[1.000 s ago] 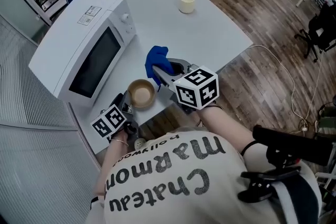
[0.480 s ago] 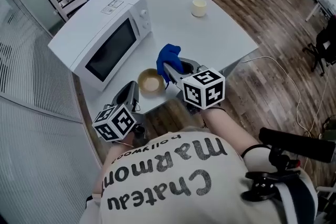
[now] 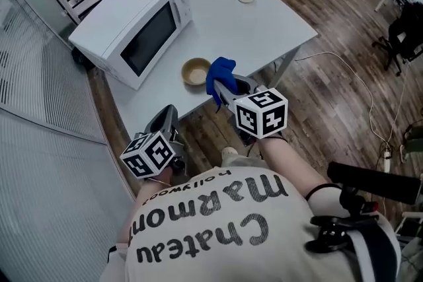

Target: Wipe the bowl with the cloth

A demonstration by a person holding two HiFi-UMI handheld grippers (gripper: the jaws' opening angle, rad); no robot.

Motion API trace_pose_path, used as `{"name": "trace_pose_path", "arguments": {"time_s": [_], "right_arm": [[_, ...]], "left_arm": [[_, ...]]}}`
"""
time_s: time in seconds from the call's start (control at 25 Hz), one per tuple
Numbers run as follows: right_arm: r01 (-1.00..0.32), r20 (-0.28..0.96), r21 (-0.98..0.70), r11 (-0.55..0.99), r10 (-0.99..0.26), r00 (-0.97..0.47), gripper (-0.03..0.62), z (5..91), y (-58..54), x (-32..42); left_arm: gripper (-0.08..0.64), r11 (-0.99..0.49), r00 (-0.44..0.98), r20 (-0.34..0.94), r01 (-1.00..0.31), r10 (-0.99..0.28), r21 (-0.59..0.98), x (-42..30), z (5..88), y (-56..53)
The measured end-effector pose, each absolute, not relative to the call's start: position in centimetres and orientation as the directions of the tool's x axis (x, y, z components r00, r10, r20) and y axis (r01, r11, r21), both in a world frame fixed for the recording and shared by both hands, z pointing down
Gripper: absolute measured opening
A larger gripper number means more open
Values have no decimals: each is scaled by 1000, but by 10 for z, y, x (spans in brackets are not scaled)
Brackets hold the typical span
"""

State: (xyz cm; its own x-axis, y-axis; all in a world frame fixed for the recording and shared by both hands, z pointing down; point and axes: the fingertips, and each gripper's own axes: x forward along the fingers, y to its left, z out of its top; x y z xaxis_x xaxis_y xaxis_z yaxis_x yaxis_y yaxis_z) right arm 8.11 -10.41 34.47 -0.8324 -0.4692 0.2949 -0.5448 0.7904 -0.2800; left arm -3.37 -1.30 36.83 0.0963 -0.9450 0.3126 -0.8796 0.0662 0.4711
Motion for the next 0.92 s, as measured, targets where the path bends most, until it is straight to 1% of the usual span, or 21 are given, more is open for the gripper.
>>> {"name": "trace_pose_path", "arguments": {"time_s": [0.2, 0.44, 0.92], "right_arm": [[-569, 329, -254, 782, -484, -811, 61, 352, -54, 87], [-597, 335, -221, 771, -515, -789, 61, 348, -17, 101], [-652, 352, -241, 719, -561, -749, 61, 357, 4, 117]], "left_arm": [[-3, 38, 135, 318, -874, -938, 484, -26, 375, 28], [-3, 13, 157, 312, -876, -937, 482, -19, 375, 58], [-3, -45, 213, 308, -879, -927, 474, -11, 379, 77]]}}
